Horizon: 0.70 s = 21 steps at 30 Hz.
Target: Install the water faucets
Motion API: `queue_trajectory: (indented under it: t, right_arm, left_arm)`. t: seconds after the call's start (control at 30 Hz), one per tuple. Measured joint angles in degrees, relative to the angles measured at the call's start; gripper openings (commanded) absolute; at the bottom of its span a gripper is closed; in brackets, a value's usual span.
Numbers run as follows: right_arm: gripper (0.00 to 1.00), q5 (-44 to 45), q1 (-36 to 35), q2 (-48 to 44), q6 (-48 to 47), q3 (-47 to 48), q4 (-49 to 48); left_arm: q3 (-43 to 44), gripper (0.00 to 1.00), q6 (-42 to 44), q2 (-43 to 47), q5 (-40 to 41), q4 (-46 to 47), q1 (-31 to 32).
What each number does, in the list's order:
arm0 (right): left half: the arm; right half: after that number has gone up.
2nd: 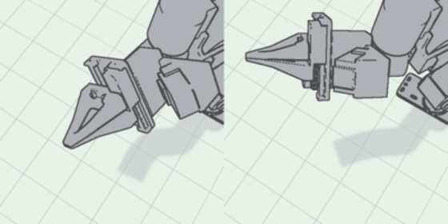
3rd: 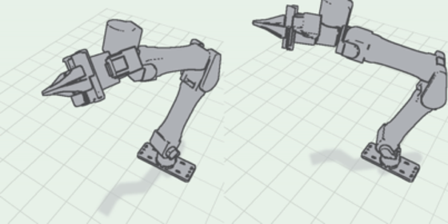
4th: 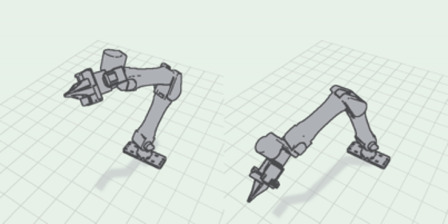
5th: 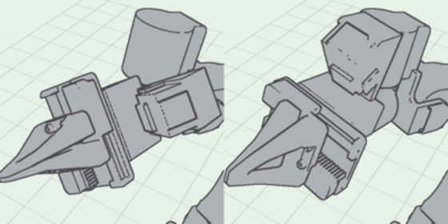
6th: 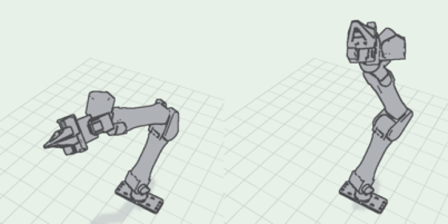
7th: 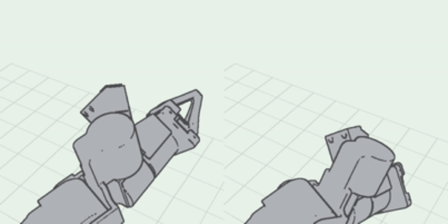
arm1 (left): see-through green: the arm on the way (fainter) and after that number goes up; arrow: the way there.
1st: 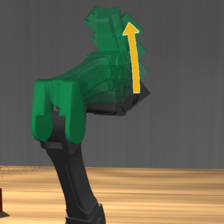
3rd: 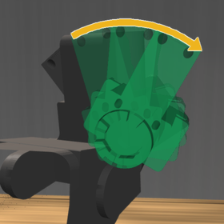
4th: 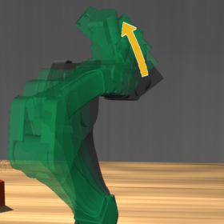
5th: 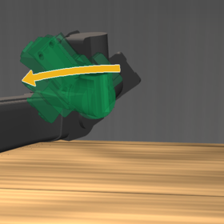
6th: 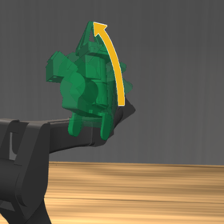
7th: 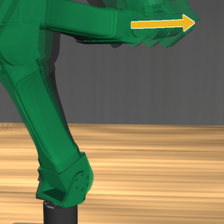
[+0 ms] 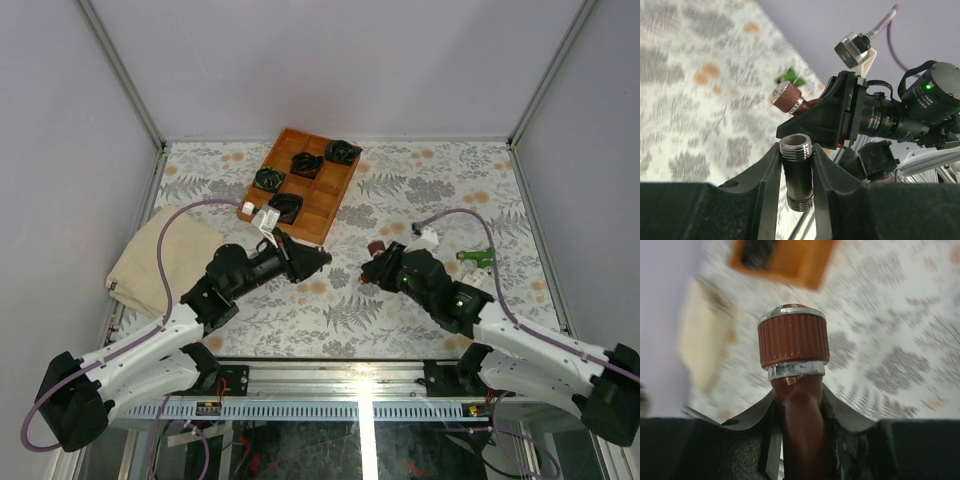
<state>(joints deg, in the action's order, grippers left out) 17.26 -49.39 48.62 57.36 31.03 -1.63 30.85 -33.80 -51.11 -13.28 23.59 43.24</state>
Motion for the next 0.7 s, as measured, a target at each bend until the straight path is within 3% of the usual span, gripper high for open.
queue_trajectory:
  t: [0.13, 0.23, 0.47, 0.6, 0.7]
  right_arm:
    - [0.00, -5.5, 0.0, 9.2, -1.9, -0.3, 5.0]
    - [0.00, -8.9, 0.0, 10.9, 0.3, -4.0, 3.9]
    - [0.08, -10.4, 0.0, 13.7, 12.9, -15.6, -7.9]
    - [0.38, -10.9, 0.0, 17.0, 21.6, -21.4, -21.5]
    - [0.46, -11.5, 0.0, 19.8, 24.8, -22.2, -26.8]
  left_arm:
    - [-3.7, 0.00, -4.7, -0.1, -0.8, -4.4, -0.7]
    - [-6.7, 0.00, -8.7, 0.1, -2.4, -5.4, -0.7]
    - [-13.8, 0.00, -17.0, 1.4, -5.1, -5.7, -0.7]
    - [-15.3, 0.00, -20.6, -0.7, -7.4, -5.0, -0.7]
    - [-16.2, 0.00, -23.0, -3.4, -9.0, -3.1, -0.7]
